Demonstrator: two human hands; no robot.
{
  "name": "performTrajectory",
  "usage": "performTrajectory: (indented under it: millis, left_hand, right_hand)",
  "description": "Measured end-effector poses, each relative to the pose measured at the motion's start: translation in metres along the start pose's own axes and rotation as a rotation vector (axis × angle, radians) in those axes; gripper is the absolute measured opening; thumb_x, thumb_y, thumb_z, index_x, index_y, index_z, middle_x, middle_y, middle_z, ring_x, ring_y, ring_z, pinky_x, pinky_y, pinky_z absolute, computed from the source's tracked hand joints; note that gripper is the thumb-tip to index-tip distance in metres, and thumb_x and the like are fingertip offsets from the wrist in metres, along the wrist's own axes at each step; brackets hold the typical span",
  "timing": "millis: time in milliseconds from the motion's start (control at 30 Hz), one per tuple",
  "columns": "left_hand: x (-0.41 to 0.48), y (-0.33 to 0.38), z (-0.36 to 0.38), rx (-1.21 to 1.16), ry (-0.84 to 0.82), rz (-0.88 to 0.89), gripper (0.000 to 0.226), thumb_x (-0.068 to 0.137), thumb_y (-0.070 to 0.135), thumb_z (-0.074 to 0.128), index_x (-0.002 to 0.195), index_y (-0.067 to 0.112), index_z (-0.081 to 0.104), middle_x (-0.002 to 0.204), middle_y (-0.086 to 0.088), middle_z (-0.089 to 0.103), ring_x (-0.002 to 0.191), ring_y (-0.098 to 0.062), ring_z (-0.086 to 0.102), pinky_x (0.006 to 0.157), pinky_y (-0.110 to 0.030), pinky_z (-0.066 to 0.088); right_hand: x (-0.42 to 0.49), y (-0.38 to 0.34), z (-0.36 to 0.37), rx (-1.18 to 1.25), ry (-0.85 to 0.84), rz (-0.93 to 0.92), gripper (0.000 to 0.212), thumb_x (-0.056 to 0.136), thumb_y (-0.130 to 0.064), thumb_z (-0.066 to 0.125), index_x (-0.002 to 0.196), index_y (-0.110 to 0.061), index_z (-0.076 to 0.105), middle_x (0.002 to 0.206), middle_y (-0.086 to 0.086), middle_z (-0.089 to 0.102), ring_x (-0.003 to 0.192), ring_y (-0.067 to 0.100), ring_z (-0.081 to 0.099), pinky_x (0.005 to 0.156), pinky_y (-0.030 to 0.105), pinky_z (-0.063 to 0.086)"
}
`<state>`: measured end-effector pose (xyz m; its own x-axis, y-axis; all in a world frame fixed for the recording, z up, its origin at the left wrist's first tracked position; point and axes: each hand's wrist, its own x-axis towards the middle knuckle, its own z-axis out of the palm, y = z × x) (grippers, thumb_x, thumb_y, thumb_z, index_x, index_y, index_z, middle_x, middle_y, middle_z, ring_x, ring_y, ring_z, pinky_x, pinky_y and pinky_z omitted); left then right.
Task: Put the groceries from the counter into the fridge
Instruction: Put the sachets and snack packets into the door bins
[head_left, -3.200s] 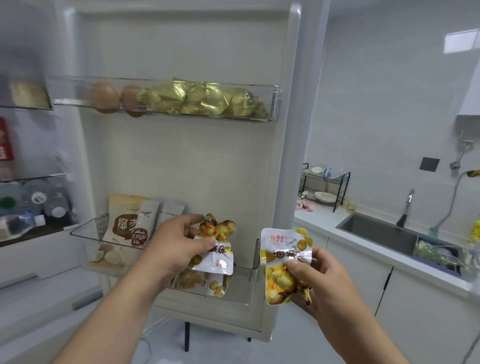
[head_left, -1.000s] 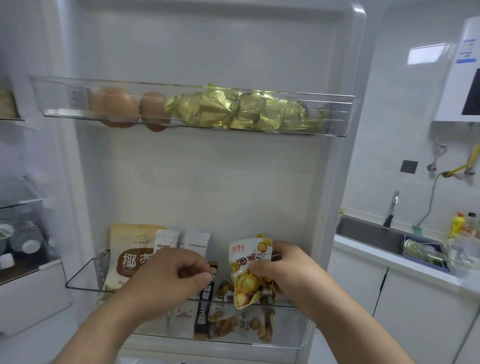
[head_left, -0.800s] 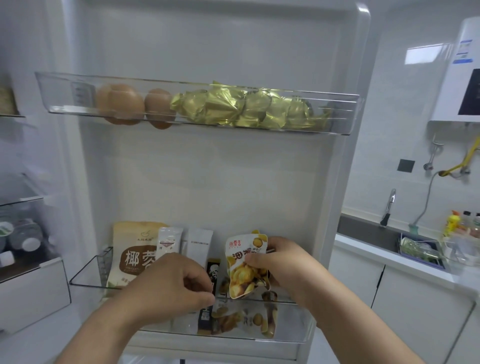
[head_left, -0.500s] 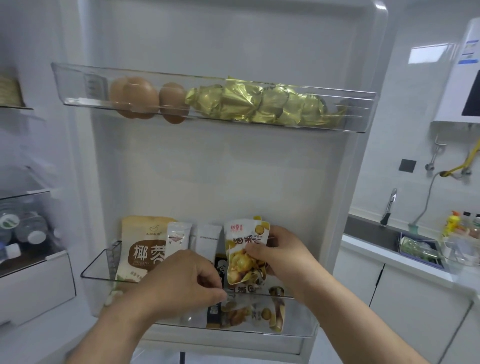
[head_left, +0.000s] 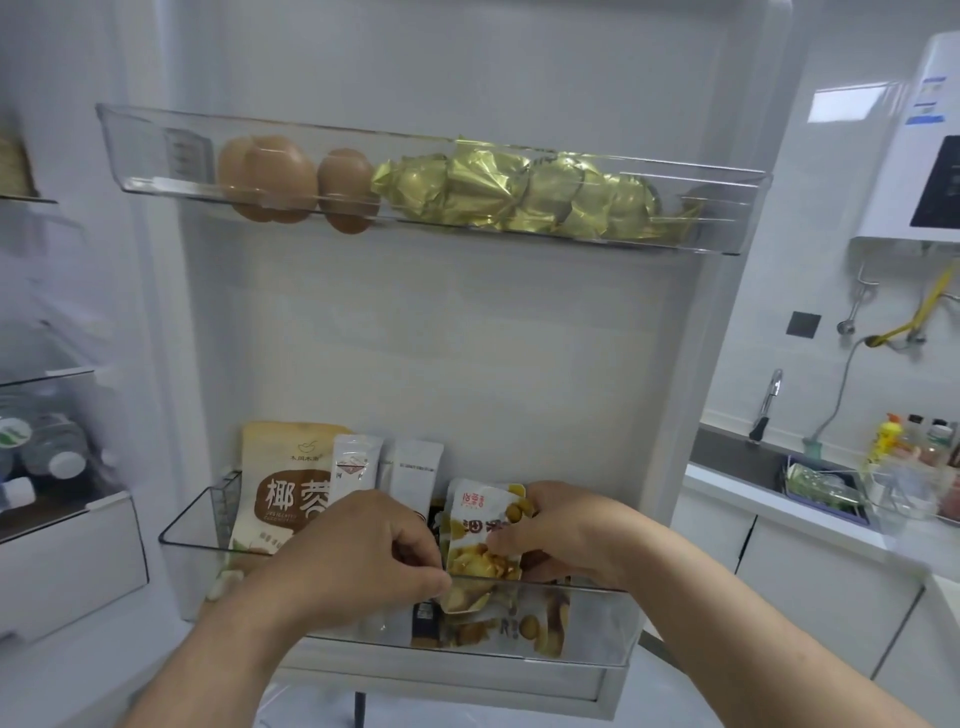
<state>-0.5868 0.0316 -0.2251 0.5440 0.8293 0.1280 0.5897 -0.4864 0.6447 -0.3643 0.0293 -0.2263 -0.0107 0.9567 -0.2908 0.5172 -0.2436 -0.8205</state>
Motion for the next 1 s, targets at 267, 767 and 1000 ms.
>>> performTrajectory:
  millis: [267, 767, 1000]
  left_hand:
    - [-0.001, 0.001, 0.0, -0.005, 0.008, -0.01, 0.007, 0.074, 0.037, 0.081, 0.07, 0.032, 0.078, 0.069, 0.015, 0.07, 0.066, -0.001, 0.064, 0.061, -0.019, 0.052]
    - [-0.001, -0.002, 0.002, 0.029, 0.036, -0.003, 0.007, 0.074, 0.037, 0.081, 0.068, 0.034, 0.077, 0.067, 0.015, 0.069, 0.065, -0.003, 0.064, 0.062, -0.025, 0.052]
    - [0.001, -0.005, 0.005, 0.079, 0.066, 0.002, 0.01, 0.075, 0.043, 0.079, 0.068, 0.038, 0.075, 0.072, 0.027, 0.067, 0.071, 0.004, 0.063, 0.067, -0.026, 0.056]
  right_hand:
    - [-0.016, -0.001, -0.005, -0.527, 0.164, -0.013, 0.041, 0.078, -0.055, 0.072, 0.102, -0.023, 0.066, 0.102, 0.0, 0.072, 0.091, 0.017, 0.068, 0.083, 0.035, 0.055]
    - [-0.05, 0.032, -0.003, -0.792, 0.238, -0.63, 0.027, 0.086, -0.053, 0.06, 0.093, -0.029, 0.071, 0.086, -0.012, 0.064, 0.079, 0.01, 0.059, 0.068, 0.033, 0.052]
    - [-0.049, 0.037, -0.003, -0.803, 0.311, -0.664, 0.022, 0.088, -0.052, 0.059, 0.086, -0.031, 0.066, 0.064, -0.011, 0.056, 0.062, 0.012, 0.052, 0.054, 0.029, 0.047]
